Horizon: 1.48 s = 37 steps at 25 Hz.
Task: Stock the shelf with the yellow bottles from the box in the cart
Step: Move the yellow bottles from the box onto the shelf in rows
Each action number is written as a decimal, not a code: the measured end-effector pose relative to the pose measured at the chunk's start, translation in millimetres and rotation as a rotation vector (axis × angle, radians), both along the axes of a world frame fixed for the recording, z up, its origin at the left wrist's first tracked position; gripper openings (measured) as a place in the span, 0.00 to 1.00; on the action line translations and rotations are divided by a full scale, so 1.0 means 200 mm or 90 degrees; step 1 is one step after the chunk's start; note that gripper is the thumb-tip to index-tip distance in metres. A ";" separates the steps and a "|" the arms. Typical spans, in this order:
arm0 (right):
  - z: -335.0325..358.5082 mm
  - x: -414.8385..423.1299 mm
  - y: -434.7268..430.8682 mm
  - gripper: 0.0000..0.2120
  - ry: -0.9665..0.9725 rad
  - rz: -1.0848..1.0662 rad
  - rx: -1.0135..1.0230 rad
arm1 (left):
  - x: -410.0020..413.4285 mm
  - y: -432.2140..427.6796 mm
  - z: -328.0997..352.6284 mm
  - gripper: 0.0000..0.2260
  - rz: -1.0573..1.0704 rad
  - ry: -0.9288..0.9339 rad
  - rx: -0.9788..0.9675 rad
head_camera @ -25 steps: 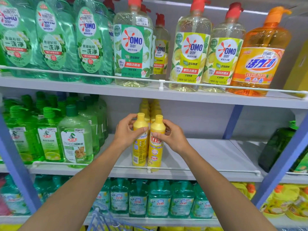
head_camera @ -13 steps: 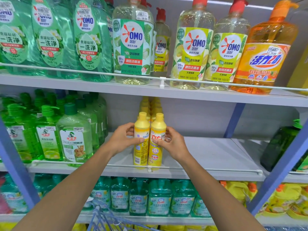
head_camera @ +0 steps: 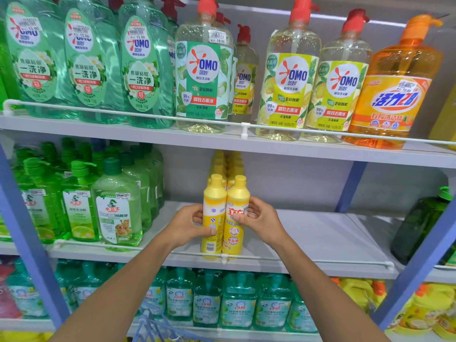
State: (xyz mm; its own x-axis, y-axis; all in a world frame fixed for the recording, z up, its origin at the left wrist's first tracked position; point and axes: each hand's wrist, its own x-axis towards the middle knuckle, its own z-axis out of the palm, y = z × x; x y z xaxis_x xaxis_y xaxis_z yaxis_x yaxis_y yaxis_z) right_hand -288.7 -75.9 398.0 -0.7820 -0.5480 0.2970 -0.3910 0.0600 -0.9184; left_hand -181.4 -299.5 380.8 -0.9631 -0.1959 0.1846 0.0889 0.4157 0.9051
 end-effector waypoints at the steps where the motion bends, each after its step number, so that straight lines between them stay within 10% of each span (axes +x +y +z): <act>1: 0.00 0.01 0.00 0.27 -0.002 -0.002 -0.005 | 0.00 0.01 0.00 0.24 0.015 0.007 -0.008; 9: -0.08 0.13 -0.07 0.24 0.020 -0.166 -0.056 | 0.00 0.20 -0.05 0.26 0.215 0.049 0.022; 37: -0.22 0.12 -0.04 0.24 0.065 -0.166 0.051 | -0.01 0.19 -0.15 0.23 0.242 0.054 -0.012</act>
State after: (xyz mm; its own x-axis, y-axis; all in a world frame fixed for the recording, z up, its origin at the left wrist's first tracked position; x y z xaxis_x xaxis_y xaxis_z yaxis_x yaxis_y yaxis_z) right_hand -265.5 -84.2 355.0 -0.8681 -0.3573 0.3447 -0.4423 0.2414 -0.8637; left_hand -184.2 -261.1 350.4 -0.8039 -0.5311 0.2677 -0.0002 0.4503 0.8929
